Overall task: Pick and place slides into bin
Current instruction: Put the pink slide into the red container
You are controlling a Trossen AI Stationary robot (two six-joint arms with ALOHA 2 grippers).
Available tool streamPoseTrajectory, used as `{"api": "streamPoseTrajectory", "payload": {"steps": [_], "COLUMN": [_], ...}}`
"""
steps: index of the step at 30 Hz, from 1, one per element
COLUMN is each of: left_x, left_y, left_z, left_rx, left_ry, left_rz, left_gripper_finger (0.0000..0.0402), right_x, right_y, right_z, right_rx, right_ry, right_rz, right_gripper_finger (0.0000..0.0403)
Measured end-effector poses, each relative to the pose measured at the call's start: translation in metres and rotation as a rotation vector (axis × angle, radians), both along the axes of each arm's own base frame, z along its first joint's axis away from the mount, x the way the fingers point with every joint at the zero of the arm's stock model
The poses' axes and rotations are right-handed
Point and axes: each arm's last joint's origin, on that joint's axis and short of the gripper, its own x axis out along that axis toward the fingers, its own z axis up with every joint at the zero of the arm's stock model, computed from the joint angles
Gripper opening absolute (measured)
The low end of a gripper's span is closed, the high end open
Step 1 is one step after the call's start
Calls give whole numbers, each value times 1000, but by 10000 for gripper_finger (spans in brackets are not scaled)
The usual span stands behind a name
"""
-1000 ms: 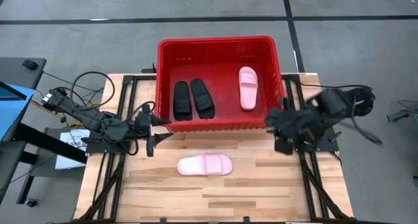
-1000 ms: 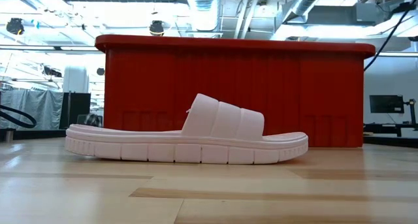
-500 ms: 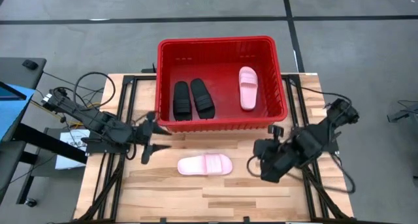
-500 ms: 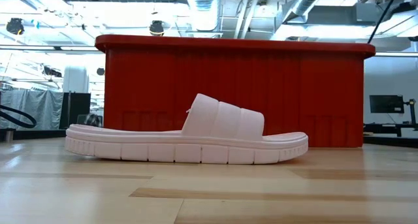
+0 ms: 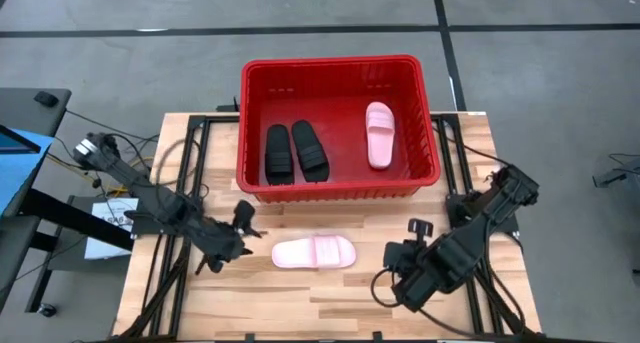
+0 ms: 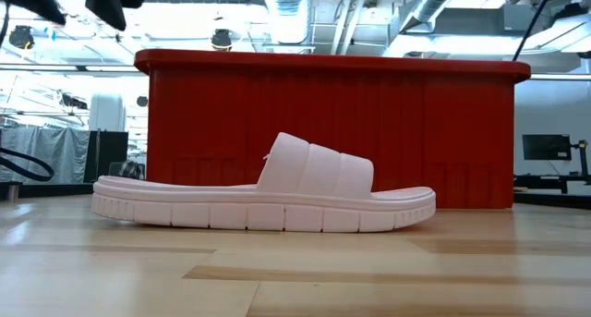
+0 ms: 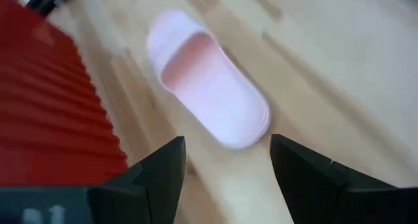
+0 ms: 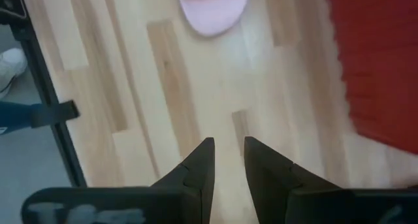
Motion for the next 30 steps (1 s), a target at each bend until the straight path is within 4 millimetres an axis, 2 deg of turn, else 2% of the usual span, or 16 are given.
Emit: {"api": "streamPoseTrajectory", "payload": {"steps": [6,10,17,25,30], "left_x": [10,19,30,46,51], "left_y": [-18,-25,-36,-46,-47], "left_z": [-24,-39,-63,-77,-89], "left_rx": [410,555,621,616,557], "left_ry": [21,62,132,93,140], "left_rz": [-224,-331,-483,-524,-545], "left_gripper_finger": [215,215,215,215,215], "right_x": [0,-2,-5,-6,-8], "right_y": [8,10,14,14,16], "right_z": [-7,-6,-7,-7,-7], "right_rx": [20,41,52,58,56], "right_ry": [37,37,48,58,61], "right_rz": [-23,-46,-44,-43,-34], "right_gripper_finger": [75,75,75,75,75]}}
